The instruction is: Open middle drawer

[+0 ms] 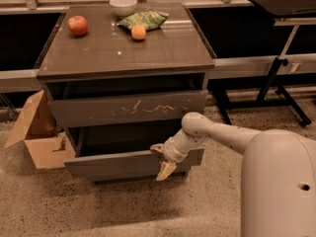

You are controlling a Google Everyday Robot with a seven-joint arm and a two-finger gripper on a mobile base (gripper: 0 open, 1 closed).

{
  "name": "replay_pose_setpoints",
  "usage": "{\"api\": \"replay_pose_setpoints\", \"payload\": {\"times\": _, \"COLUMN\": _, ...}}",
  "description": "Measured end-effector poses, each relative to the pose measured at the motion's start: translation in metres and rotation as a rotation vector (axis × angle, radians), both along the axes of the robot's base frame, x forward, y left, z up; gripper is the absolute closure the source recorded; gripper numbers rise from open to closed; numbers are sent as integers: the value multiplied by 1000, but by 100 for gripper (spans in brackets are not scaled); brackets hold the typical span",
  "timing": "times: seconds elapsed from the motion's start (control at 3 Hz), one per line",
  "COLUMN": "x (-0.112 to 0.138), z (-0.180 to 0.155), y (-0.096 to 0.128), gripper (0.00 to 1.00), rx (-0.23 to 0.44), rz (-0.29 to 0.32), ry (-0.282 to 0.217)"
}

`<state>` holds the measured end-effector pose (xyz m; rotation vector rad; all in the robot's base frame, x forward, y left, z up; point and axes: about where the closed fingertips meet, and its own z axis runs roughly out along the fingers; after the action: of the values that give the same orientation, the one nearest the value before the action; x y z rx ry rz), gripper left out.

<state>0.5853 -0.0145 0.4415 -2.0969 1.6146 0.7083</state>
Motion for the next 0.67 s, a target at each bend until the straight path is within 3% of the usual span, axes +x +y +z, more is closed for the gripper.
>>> {"api": "replay_pose_setpoints", "payload": {"times": 0.33, "x": -14, "z": 3, "y": 2, "gripper": 62, "rx": 6, "rz": 15, "ry": 23}}
{"api": "replay_pose_setpoints", "payload": {"times": 0.67, "x": -28, "z": 1, "y": 5, "gripper": 93, "rx": 20, "rz": 36, "ry": 55}}
